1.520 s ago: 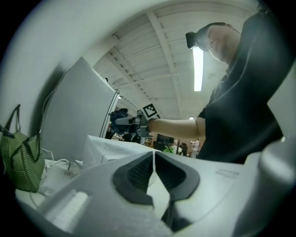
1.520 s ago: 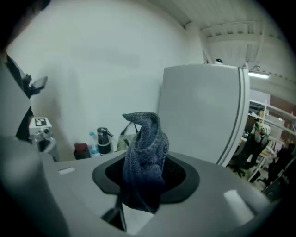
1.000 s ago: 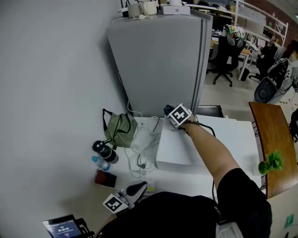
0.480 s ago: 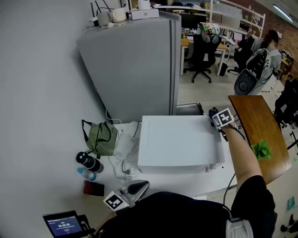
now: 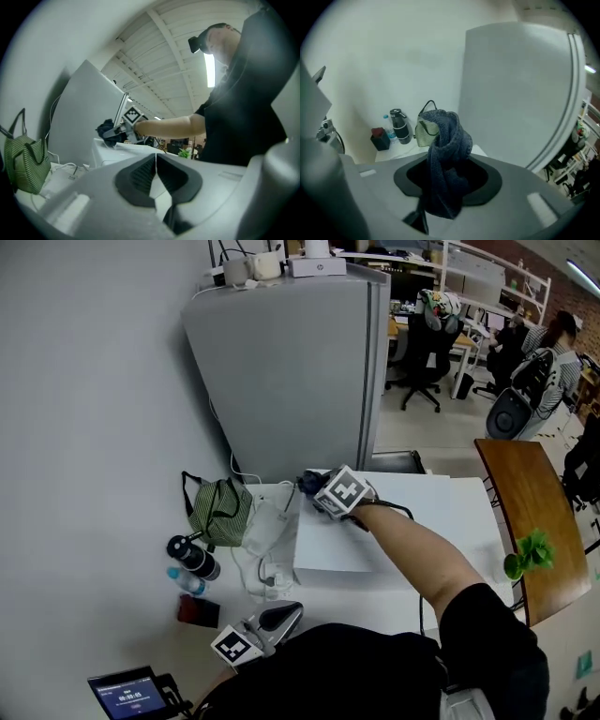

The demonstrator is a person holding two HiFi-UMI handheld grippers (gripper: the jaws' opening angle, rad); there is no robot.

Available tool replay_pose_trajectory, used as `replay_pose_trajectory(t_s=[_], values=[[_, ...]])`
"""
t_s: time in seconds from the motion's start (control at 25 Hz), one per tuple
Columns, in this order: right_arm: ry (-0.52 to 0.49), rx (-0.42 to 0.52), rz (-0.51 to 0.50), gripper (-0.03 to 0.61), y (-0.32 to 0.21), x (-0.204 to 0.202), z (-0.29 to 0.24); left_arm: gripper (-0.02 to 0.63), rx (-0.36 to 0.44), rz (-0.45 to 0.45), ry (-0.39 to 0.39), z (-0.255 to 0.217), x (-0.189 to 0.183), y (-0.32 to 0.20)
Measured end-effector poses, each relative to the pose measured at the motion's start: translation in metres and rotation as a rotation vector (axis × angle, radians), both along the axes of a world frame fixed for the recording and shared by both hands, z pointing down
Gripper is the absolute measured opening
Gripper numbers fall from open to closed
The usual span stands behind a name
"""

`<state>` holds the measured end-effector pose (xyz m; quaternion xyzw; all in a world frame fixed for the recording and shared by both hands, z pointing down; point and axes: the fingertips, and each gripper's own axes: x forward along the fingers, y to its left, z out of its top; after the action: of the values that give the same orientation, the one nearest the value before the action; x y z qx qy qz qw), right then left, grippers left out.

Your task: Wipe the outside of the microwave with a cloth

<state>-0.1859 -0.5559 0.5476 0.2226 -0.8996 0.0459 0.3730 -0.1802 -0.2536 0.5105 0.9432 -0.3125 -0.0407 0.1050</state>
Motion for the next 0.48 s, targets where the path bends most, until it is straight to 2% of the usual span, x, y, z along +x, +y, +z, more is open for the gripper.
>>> replay_pose_trajectory(t_s=[0.04, 0.12, 0.24, 0.36, 0.48], values=[[0.023, -0.005, -0.024, 0.163, 0.006, -0.021, 0.007, 0.009, -0.002, -0.011, 0.0, 0.001, -0.003, 0.002], [0.078, -0.035, -0.035, 0.163, 0.015, -0.034, 0.025, 0.008, -0.008, -0.036, 0.003, 0.002, -0.012, 0.005], [0.088, -0.023, 0.001, 0.163, 0.002, -0.009, 0.03, 0.006, -0.007, -0.059, 0.004, 0.001, -0.023, 0.003], [0.095, -0.027, 0.065, 0.161, 0.0, 0.06, 0.035, 0.006, -0.004, -0.041, -0.001, 0.002, -0.017, 0.0], [0.113, -0.036, 0.179, 0.161, 0.007, 0.165, 0.038, 0.006, 0.009, 0.006, -0.007, -0.004, 0.0, 0.0]])
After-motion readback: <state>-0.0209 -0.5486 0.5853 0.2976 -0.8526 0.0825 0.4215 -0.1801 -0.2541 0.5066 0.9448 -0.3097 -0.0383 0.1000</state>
